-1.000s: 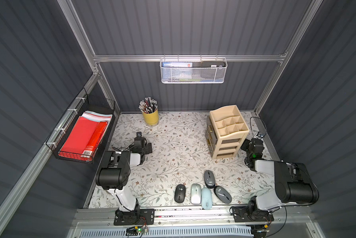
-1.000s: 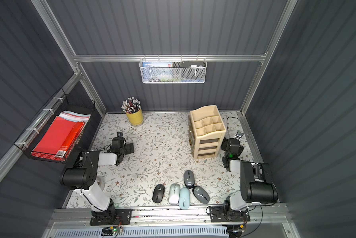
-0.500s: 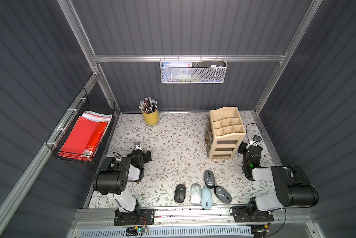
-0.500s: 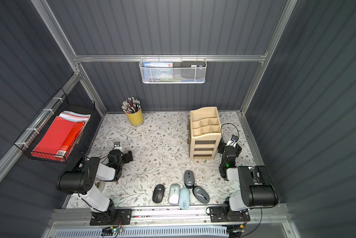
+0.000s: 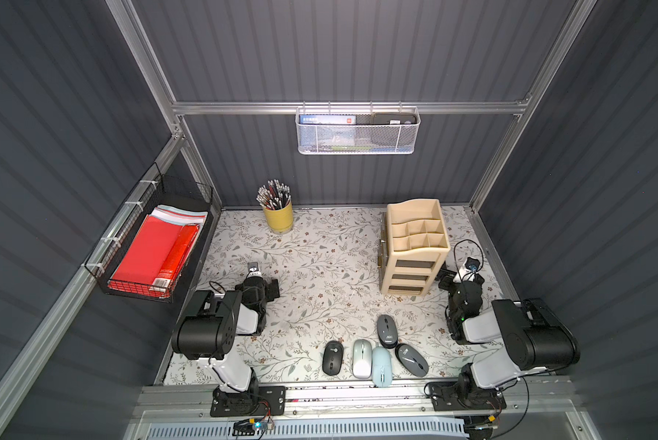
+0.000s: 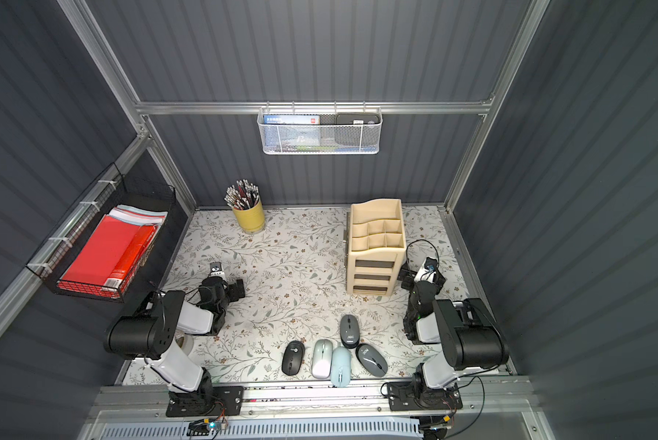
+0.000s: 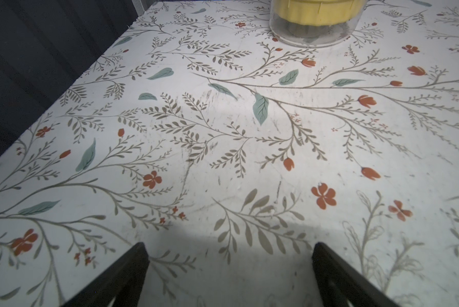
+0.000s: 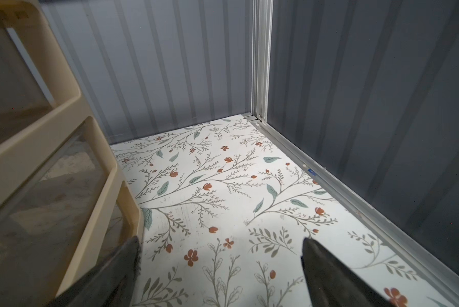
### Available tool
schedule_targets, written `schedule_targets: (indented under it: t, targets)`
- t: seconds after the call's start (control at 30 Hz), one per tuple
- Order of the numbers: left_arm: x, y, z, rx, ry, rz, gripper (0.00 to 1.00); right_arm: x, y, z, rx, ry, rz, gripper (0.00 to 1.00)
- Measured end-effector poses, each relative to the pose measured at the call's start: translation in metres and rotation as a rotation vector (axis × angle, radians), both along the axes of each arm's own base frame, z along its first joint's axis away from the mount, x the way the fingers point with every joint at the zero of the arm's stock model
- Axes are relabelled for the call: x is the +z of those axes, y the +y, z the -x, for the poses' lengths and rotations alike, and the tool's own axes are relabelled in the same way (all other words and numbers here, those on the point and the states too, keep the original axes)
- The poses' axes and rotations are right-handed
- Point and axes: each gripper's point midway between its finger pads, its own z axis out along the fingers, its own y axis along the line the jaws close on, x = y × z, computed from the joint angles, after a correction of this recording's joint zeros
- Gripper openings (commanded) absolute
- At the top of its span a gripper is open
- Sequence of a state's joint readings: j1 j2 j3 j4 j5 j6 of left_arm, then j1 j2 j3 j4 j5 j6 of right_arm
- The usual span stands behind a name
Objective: Take the mice out of the drawer
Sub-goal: Reset both arms
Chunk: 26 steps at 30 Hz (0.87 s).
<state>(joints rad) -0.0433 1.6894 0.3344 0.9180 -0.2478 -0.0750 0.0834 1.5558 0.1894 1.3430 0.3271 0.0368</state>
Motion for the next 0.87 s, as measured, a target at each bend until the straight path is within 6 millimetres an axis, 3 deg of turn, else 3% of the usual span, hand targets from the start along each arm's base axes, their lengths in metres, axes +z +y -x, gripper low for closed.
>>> schedule_targets:
  t: [0.87]
  targets:
    - [0.0, 0.0006, -0.0002, 0.0, 0.0, 0.002, 0.99, -0.0048, -0.0007, -0.0021, -0.002, 0.041, -0.001, 0.99]
